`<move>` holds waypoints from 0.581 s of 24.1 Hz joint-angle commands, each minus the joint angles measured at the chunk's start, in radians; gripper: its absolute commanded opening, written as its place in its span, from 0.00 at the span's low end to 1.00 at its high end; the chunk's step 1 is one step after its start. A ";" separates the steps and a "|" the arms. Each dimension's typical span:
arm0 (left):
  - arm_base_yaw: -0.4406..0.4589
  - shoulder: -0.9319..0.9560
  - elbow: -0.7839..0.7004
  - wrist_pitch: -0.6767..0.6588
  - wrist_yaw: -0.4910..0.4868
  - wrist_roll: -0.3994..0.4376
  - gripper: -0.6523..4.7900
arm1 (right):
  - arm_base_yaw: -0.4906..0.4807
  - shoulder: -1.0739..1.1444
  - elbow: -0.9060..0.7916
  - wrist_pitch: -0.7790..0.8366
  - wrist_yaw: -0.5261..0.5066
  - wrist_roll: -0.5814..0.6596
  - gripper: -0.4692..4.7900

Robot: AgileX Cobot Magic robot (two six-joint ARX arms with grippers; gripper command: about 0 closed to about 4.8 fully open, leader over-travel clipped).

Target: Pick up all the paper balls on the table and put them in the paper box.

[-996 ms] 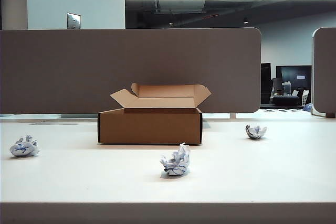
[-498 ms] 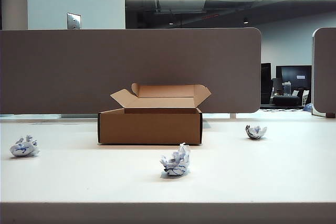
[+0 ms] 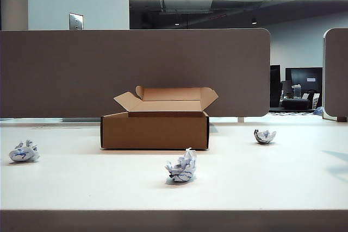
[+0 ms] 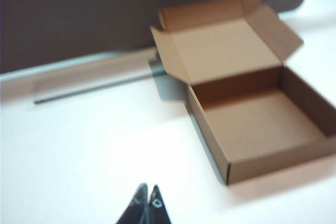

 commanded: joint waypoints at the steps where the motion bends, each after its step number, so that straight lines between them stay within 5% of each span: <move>1: -0.009 0.077 0.004 0.026 0.013 0.041 0.12 | 0.006 0.140 0.059 0.024 -0.007 -0.007 0.07; 4: -0.008 0.170 0.004 0.056 0.013 0.043 0.14 | 0.012 0.266 0.100 0.055 -0.006 -0.009 0.15; 7: -0.009 0.256 0.004 0.098 0.015 0.043 0.35 | 0.022 0.381 0.135 0.093 -0.003 -0.011 0.33; 12: -0.007 0.460 0.004 0.133 0.012 0.042 0.45 | 0.068 0.599 0.219 0.105 0.043 -0.084 0.62; 14: -0.007 0.518 0.004 0.132 0.011 0.030 0.59 | 0.069 0.642 0.231 0.121 0.042 -0.087 0.71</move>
